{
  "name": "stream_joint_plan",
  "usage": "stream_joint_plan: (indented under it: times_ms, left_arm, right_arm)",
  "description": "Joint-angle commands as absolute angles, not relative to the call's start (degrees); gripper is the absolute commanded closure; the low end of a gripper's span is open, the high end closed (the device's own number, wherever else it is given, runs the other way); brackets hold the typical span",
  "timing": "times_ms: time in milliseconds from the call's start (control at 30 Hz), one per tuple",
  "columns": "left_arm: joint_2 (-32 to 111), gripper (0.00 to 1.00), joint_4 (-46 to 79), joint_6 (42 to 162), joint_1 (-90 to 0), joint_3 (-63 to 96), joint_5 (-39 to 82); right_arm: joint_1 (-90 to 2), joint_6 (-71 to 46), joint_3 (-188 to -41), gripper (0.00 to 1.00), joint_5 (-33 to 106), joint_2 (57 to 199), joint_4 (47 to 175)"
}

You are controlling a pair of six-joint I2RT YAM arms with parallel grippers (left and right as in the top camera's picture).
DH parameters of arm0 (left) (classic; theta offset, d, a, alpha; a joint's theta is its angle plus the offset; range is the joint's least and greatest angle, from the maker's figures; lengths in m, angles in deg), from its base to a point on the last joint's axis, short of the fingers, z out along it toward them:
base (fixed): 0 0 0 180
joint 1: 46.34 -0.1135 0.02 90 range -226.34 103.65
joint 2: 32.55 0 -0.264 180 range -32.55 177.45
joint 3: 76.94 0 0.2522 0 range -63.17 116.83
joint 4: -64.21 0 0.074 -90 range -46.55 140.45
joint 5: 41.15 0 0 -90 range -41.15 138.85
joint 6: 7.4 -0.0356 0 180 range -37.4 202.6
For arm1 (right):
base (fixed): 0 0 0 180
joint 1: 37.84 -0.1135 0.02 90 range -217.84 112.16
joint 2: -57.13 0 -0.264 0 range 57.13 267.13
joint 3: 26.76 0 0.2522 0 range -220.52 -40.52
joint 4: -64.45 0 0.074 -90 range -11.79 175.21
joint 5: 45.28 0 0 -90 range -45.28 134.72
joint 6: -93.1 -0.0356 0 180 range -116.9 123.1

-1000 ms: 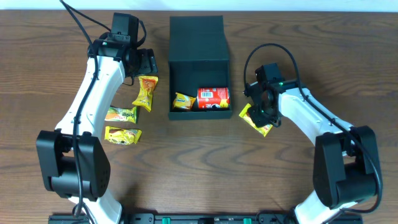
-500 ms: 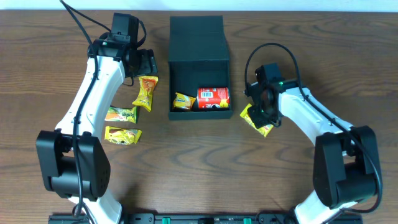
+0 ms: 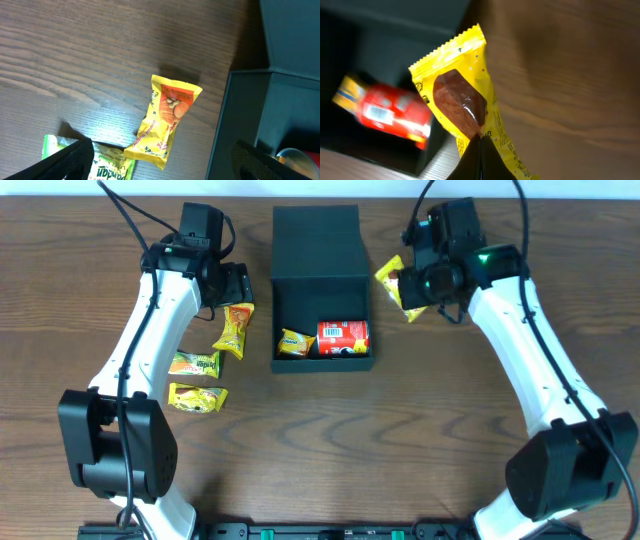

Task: Pack container
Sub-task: 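Lift the chocolate-bar packet and carry it over the box, then lower the packet upright into the box and open the right gripper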

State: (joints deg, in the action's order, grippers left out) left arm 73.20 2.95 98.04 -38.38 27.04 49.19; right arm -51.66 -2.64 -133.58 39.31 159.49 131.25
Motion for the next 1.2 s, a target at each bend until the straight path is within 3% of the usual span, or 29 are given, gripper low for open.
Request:
stream_joint_plan:
  times_ms: [0, 267, 633, 1167]
  left_arm:
    - [73.1, 0.11, 2.7, 100.8, -38.6, 26.9, 49.2]
    - [73.1, 0.10, 1.9, 101.0, -38.6, 26.9, 49.2]
    - [73.1, 0.08, 1.1, 101.1, -38.6, 26.9, 49.2]
    - [73.1, 0.08, 1.1, 101.1, -38.6, 26.9, 49.2]
  right_arm:
    - [-53.3, -21.3, -134.2, 0.98, 36.3, 159.6, 129.3]
    - [-60.1, -29.7, -134.2, 0.98, 40.4, 163.4, 122.4]
    - [-60.6, -40.5, -134.2, 0.98, 37.1, 171.7, 118.1]
    - [-60.1, -41.6, -134.2, 0.98, 37.5, 174.5, 115.8]
